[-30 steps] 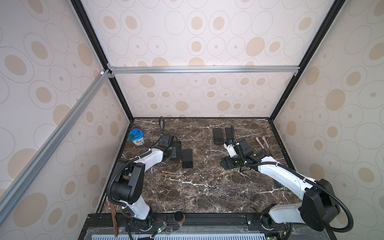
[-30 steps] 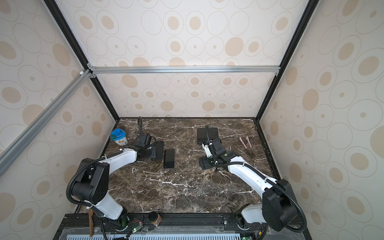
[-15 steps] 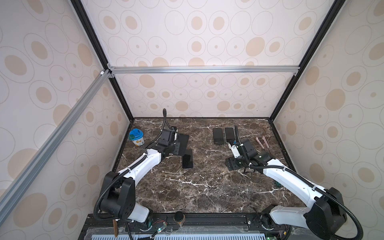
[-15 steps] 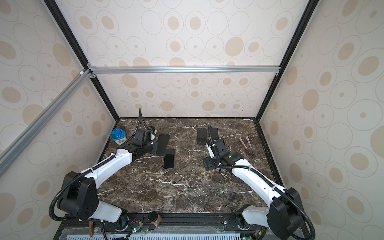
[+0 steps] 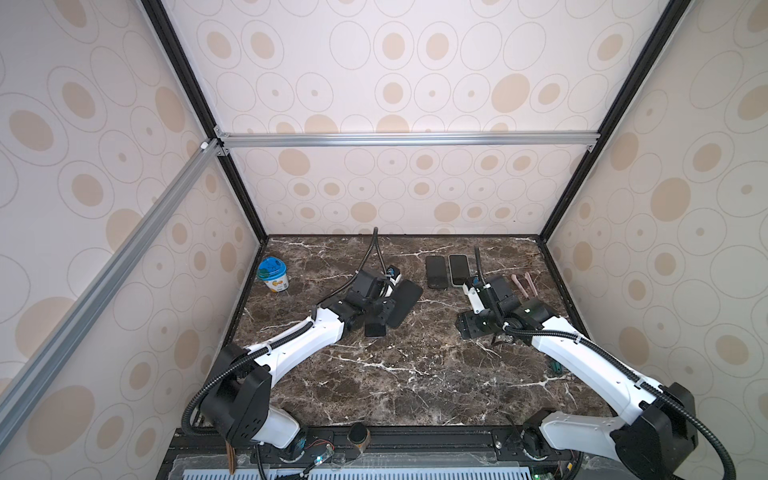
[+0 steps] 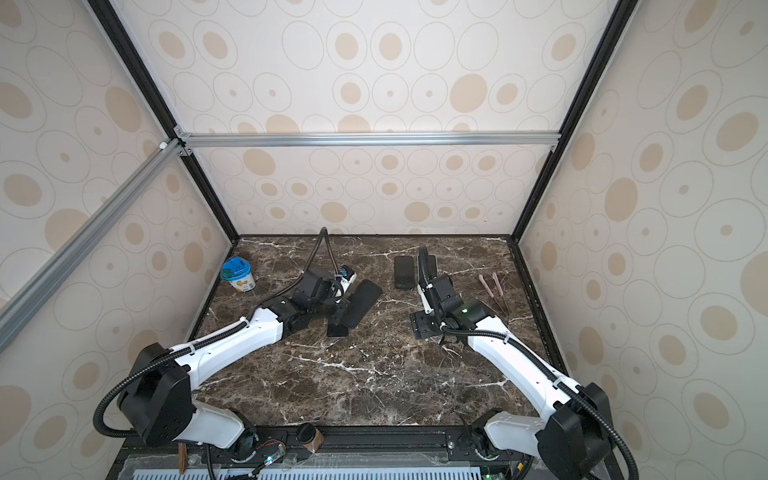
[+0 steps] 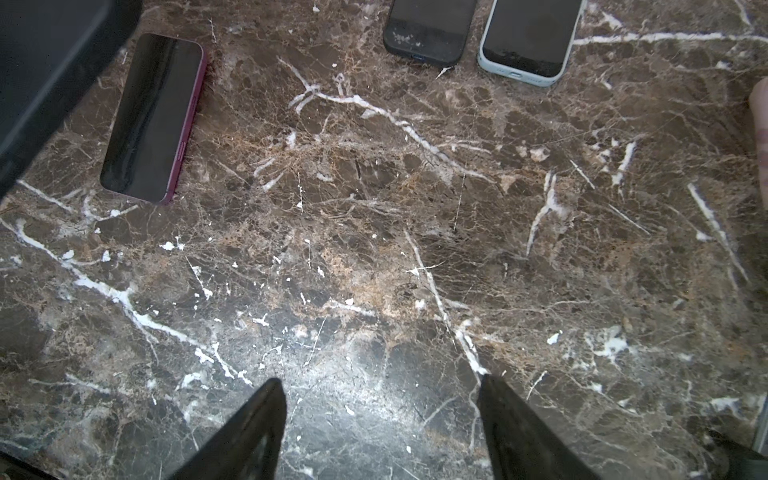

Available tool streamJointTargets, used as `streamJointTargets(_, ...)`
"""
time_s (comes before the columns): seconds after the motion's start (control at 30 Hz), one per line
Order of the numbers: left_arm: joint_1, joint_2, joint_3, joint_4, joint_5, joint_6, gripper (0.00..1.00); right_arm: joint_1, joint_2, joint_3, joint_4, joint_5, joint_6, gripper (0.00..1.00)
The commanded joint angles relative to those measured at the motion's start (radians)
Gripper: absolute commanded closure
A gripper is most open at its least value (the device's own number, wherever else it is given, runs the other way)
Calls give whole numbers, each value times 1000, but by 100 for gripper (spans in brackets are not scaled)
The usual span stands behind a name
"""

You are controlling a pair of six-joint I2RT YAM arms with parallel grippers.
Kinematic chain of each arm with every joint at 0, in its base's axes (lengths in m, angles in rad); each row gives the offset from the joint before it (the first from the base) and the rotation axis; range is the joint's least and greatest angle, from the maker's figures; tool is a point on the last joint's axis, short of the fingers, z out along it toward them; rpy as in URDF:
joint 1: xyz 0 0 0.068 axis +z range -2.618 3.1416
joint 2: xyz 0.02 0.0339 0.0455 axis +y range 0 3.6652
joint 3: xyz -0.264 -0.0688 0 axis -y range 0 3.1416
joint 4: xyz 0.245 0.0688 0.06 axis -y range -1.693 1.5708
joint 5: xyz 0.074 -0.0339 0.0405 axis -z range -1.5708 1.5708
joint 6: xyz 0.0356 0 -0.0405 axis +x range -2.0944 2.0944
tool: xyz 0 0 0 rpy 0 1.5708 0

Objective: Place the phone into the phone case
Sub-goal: 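Lift and slide the black case toward the table middle with the left gripper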

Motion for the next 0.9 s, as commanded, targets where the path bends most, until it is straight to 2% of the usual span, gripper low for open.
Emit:
streamJointTargets(0.0,-57,34,-14,41,-27,31,100,7,-18,6,-53,3,27,26)
streamJointTargets(0.3,-154,152,-50,58,-80,0,100,-8,11,-18,-64,53,84,26)
streamJointTargets(0.57,-196,233,-42,48,-69,-13,100,-26,97,-24,-6,-28,97,28)
streamJointTargets(0.87,-220,241,-92,49,-59,-32,93,-29,220,-8,70,-111,86,34)
